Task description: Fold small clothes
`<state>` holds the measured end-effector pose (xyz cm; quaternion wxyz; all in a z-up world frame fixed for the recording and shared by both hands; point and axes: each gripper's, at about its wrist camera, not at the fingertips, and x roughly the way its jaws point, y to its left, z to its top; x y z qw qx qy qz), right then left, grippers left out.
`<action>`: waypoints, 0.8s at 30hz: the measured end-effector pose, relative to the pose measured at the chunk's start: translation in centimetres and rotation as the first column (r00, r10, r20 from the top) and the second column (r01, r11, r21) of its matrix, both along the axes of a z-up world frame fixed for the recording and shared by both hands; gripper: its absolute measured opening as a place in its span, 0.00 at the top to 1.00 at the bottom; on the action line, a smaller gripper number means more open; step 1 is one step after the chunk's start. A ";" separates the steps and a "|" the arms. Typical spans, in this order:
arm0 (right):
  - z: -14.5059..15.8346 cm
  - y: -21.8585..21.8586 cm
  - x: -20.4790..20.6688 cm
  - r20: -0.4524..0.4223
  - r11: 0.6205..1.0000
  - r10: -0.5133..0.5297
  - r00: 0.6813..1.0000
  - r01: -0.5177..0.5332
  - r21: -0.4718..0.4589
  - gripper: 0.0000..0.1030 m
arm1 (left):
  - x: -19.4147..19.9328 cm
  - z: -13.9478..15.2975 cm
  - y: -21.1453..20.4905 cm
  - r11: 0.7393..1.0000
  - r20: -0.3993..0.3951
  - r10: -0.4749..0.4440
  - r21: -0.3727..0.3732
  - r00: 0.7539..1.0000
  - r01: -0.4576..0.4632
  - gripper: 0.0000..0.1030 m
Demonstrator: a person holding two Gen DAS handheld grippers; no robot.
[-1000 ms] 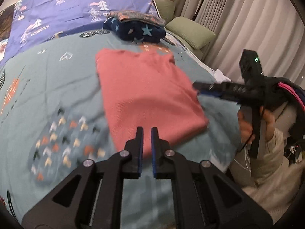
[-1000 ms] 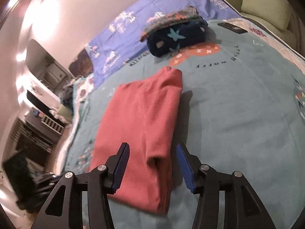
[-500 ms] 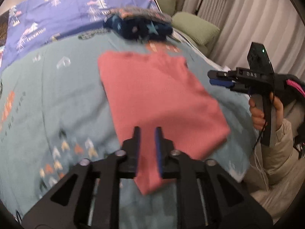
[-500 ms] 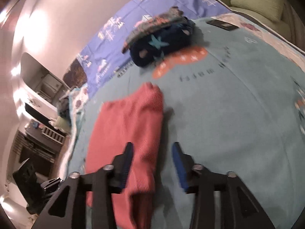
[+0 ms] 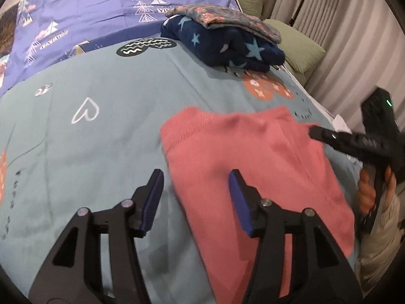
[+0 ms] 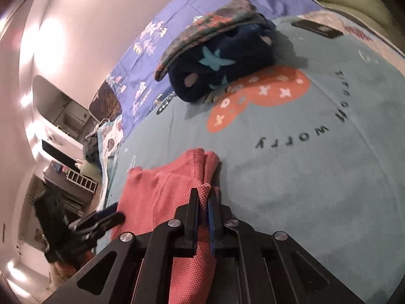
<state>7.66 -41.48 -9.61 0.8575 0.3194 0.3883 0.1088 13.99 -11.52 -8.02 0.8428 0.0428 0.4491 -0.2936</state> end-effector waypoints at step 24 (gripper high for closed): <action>0.4 -0.1 -2.0 0.004 0.999 0.031 1.000 -0.031 -0.012 0.53 | 3.6 -1.0 1.6 0.988 -0.087 0.113 -0.091 0.990 -0.121 0.52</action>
